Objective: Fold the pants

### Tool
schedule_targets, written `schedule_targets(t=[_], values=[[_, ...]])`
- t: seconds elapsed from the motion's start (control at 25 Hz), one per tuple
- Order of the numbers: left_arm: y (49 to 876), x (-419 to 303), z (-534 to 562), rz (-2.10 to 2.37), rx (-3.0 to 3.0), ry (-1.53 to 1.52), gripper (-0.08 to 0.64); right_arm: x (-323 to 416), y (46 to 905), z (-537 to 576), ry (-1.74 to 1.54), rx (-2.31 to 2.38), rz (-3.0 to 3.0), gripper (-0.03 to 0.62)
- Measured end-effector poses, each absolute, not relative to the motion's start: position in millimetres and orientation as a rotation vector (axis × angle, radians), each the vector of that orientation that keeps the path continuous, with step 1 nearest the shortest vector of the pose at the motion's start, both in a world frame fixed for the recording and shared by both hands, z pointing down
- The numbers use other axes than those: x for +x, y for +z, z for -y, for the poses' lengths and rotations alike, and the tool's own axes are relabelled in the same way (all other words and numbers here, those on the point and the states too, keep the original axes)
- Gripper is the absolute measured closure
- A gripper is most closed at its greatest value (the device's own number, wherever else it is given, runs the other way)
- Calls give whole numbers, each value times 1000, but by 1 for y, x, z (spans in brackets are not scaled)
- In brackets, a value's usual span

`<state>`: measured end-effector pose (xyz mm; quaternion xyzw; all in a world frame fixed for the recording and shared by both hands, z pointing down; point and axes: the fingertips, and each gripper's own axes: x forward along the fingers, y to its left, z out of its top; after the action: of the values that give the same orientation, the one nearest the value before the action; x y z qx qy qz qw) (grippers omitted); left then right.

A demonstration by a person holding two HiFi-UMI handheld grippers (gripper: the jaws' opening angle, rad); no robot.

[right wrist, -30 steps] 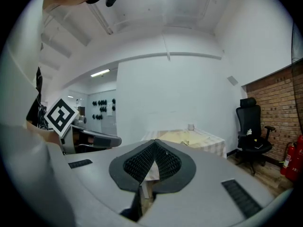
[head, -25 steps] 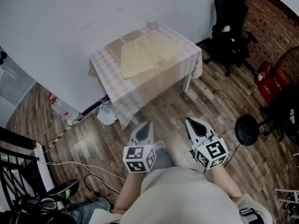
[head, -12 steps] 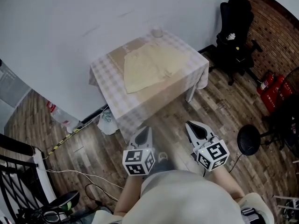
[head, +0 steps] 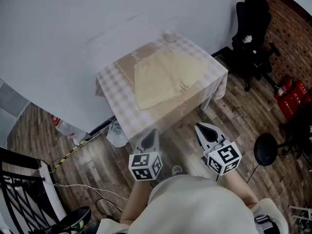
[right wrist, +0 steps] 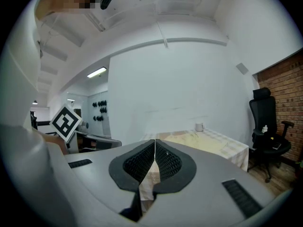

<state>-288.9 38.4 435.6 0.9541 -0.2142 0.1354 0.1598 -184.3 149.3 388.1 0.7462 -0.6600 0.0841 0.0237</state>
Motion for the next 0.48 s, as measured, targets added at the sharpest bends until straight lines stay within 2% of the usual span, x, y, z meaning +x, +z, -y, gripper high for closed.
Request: schedule_targets(t=[0.48], values=[[451,-275,19,662,2707,436,555,-172,392,-93,283,2274,2095,591]])
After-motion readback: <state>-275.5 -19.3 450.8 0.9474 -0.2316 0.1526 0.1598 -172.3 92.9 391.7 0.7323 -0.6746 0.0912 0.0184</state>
